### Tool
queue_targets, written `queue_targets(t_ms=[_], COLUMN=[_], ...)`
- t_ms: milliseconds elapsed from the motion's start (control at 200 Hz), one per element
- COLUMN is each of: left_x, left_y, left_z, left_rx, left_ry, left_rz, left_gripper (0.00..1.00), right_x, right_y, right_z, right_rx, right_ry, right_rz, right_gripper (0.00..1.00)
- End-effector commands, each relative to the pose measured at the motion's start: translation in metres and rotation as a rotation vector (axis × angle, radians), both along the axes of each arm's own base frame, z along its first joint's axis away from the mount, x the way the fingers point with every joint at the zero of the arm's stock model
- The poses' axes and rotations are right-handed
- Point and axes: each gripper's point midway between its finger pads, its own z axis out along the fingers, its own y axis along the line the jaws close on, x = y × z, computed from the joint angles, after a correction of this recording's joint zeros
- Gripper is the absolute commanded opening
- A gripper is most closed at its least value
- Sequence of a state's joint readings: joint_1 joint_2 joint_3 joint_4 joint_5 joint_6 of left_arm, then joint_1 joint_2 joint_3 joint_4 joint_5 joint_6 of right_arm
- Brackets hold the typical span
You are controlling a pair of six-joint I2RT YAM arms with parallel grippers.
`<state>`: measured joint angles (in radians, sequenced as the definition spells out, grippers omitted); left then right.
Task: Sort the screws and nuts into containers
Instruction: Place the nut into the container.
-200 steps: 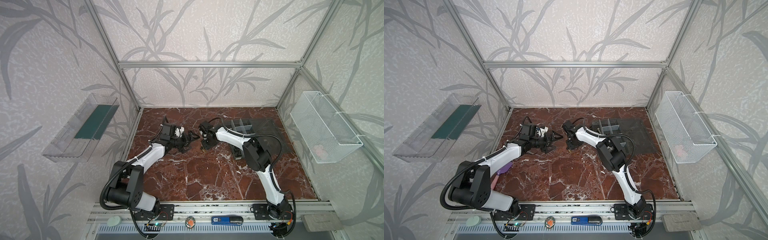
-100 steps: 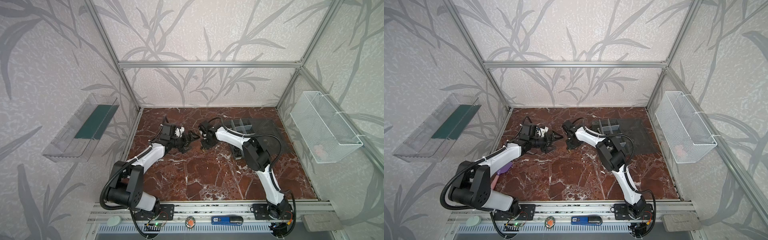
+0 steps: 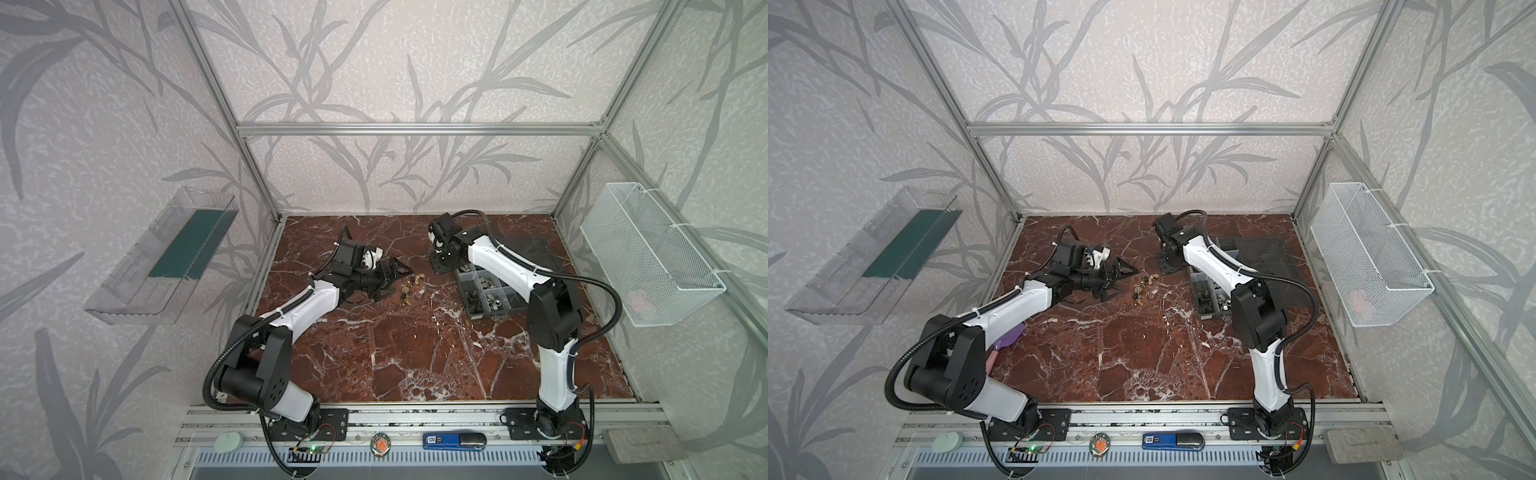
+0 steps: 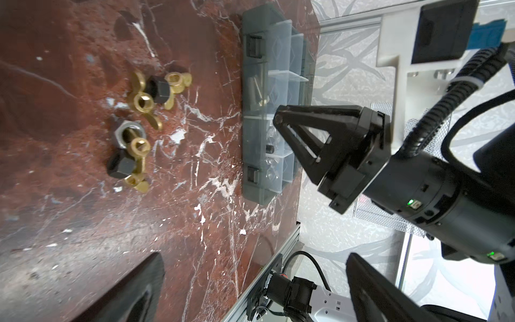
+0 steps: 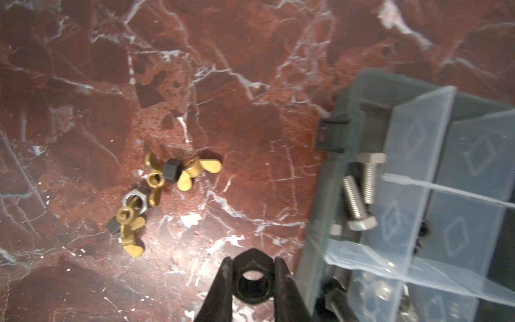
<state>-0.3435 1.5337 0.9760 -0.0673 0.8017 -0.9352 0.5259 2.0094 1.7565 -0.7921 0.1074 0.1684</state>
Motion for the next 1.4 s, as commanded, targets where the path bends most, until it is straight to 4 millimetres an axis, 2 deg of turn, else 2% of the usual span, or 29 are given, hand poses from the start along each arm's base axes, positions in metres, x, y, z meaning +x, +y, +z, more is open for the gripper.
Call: queue_targets(t_ms=[0, 255, 495, 735, 985, 1195, 1395], left_x=[0.008, 0.014, 0.02, 0.02, 0.016, 0.013, 0.013], left_y=[-0.015, -0.041, -0.053, -0.051, -0.049, -0.045, -0.034], left_z=[0.012, 0.021, 0.025, 0.018, 0.017, 0.015, 0.016], left_rx=[0.003, 0.0, 0.0, 0.013, 0.021, 0.035, 0.047], left_ry=[-0.046, -0.061, -0.06, -0.047, -0.045, -0.043, -0.047], left_rz=[-0.029, -0.073, -0.091, -0.087, -0.088, -0.084, -0.065], left_gripper=[1.0, 0.99, 1.0, 0.99, 0.99, 1.0, 1.0], right_x=[0.0, 0.021, 0.038, 0.039, 0.038, 0.037, 0.034], right_y=[-0.036, -0.096, -0.126, -0.134, -0.138, -0.138, -0.133], right_z=[0.002, -0.01, -0.025, -0.046, -0.055, -0.044, -0.013], right_rx=[-0.031, -0.03, -0.031, -0.054, -0.058, -0.05, -0.006], right_ry=[0.02, 0.046, 0.067, 0.11, 0.129, 0.113, 0.069], right_rz=[-0.059, -0.202, -0.276, -0.287, -0.294, -0.291, -0.273], right_gripper=[0.2, 0.2, 0.2, 0.23, 0.29, 0.35, 0.37])
